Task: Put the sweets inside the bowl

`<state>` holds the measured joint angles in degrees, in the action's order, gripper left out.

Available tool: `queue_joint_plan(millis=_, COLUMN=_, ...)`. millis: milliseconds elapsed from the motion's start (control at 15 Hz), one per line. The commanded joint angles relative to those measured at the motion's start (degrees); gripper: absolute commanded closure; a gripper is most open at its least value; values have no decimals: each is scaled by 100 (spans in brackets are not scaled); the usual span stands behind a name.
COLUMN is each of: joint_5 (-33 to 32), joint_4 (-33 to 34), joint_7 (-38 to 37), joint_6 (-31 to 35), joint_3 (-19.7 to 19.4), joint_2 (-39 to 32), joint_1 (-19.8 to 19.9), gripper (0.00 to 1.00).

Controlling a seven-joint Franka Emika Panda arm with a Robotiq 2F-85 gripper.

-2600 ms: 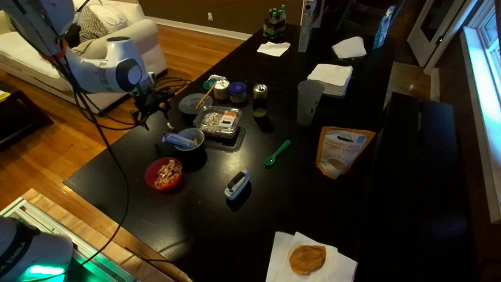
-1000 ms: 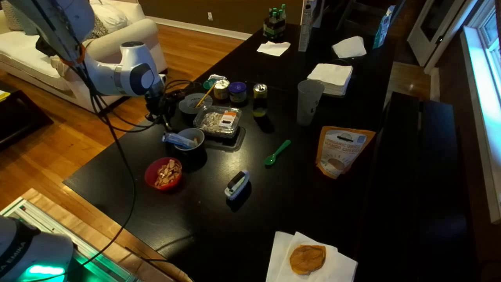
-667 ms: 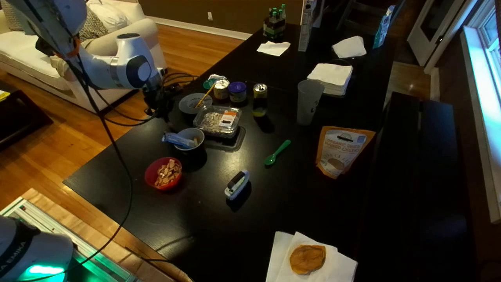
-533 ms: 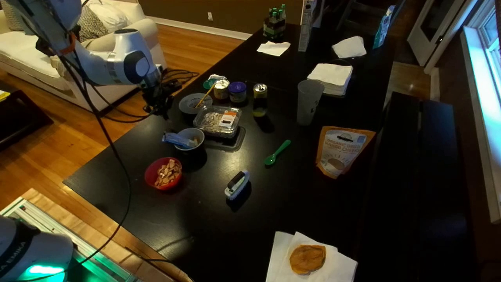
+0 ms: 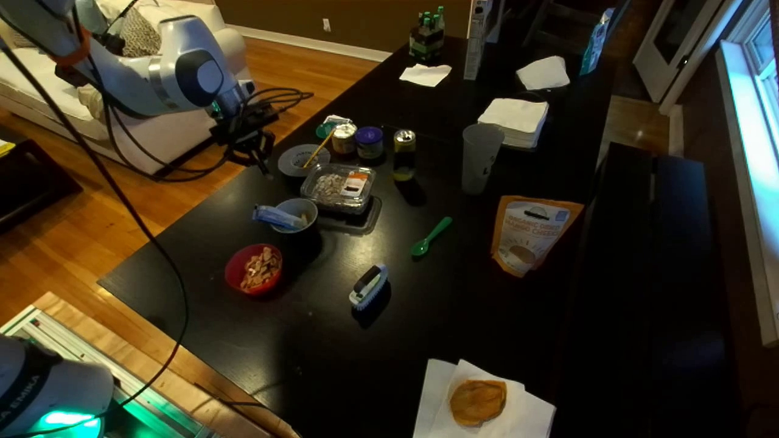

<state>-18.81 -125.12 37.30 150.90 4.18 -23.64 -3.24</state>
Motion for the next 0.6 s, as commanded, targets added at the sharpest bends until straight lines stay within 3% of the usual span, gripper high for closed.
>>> queue_joint_plan(millis=0, joint_5=-417, joint_4=-710, joint_7=-791, joint_6=-110, joint_3=-382, joint_2=854, joint_1=-12, gripper=99)
queue_joint_plan(millis=467, joint_5=-530, joint_4=-1393, joint_7=-1323, joint_6=-229, joint_3=-733, joint_2=1199, joint_1=343, gripper=99)
queue_joint_plan(millis=533, joint_5=-502, joint_4=-1446, joint_7=-1360, joint_6=-203, joint_3=-752, joint_2=1181, joint_1=382, gripper=86)
